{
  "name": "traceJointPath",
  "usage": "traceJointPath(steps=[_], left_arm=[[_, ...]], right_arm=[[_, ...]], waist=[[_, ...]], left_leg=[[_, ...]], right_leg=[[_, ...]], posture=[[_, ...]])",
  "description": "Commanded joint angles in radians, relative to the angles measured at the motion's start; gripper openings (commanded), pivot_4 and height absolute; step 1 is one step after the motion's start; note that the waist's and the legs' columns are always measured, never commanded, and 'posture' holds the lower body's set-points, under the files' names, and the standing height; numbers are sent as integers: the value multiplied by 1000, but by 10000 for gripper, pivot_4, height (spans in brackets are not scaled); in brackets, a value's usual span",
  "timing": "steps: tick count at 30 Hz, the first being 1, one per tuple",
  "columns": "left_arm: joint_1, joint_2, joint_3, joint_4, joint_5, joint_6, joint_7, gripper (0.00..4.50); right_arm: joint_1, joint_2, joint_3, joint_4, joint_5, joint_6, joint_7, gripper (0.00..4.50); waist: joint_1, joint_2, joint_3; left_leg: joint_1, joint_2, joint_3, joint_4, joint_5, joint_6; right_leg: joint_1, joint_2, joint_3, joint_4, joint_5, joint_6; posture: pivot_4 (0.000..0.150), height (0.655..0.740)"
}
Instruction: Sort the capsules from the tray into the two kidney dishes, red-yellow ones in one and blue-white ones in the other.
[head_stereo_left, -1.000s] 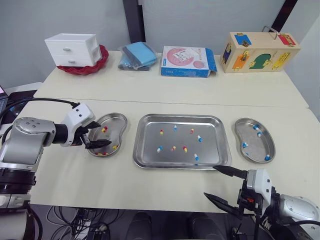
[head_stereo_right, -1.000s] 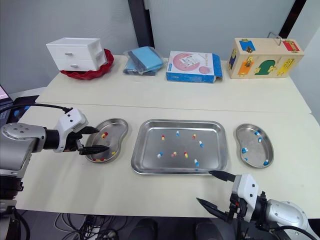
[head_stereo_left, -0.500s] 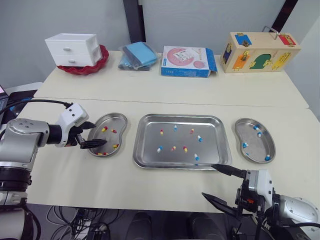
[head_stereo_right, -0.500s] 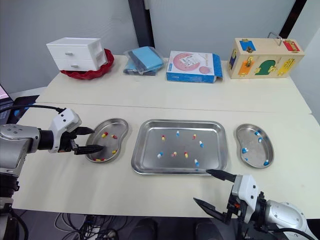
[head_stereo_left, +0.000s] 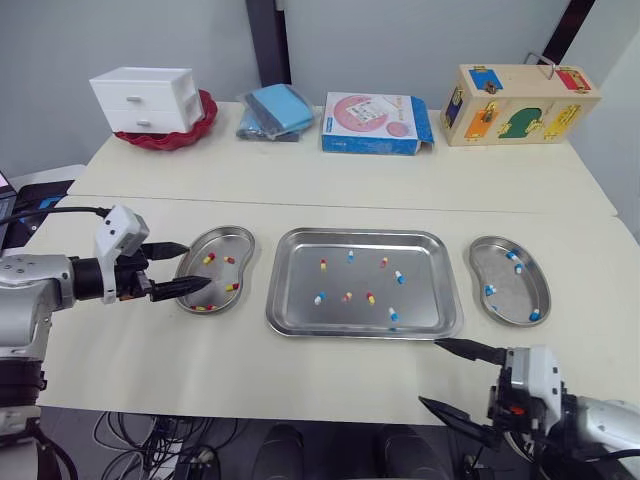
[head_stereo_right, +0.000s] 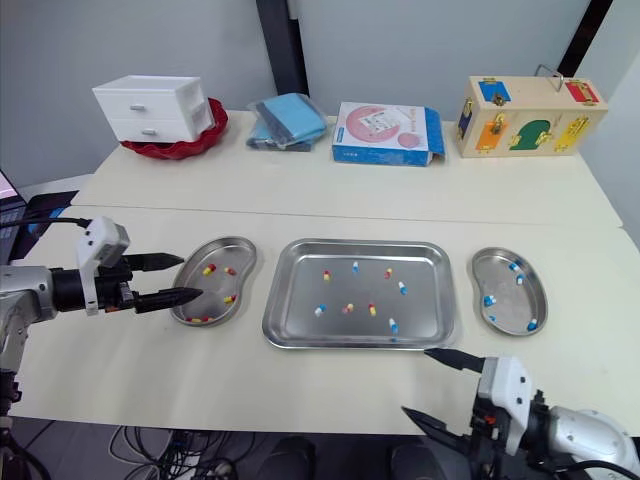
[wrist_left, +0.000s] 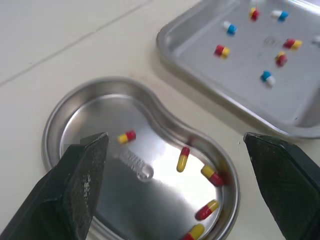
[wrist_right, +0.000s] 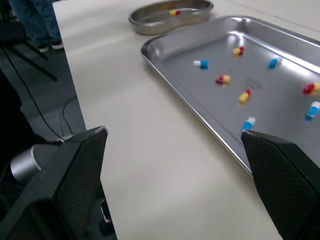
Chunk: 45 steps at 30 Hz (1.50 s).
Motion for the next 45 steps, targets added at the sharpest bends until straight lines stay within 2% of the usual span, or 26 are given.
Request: traceJointPath(steps=[1,4,9,16,25,34,39,45], left_arm=[[148,8,150,-136,-55,-19,-11,44786],[284,29,245,-151,-35,-35,-9,44786],[505,41,356,-140,20,-87,-40,44786],[554,27,375,-98,32,-140,-20,44786],[553,-1,351,-136,16,-138,-3,44786],[564,-22,305,-199,-15,-153,-24,44786],[604,-114,274,-336,-76,-196,-39,44786],[639,-271,236,-455,-163,-272,-32,44786]], right_arm=[[35,-86,-188,42,63,96,56,45000],[39,-149,-297,165,27,126,96,45000],[20,-233,-363,339,-15,181,161,45000],[-54,-297,-327,479,-80,184,234,45000],[-97,-288,-323,489,-116,170,272,45000],[-83,-242,-348,405,-86,194,282,45000],[-159,-248,-352,168,107,394,221,45000],[-359,-260,-209,-14,233,569,42,45000]], waist=[[-6,0,0],[-3,-1,0],[-2,-2,0],[3,-3,0],[-2,-3,0],[-1,-3,0],[-5,-1,1],[-3,-2,0]], left_leg=[[1,0,2,-1,0,0],[1,1,1,-1,0,0],[3,0,3,-1,0,0],[3,0,3,-1,0,0],[3,0,4,-2,0,0],[3,0,4,-2,0,0],[3,0,4,-2,0,0],[2,0,4,-1,0,0]], right_leg=[[0,0,2,0,0,0],[0,1,1,-1,0,-1],[1,0,3,-1,0,-1],[1,0,3,-1,0,-1],[0,0,3,-2,0,-1],[0,0,3,-2,0,-1],[1,0,4,-1,0,-1],[1,0,3,-2,0,0]], posture=[[1500,7400],[1500,7400],[1500,7400],[1500,7400],[1500,7400],[1500,7400],[1500,7400],[1500,7400]])
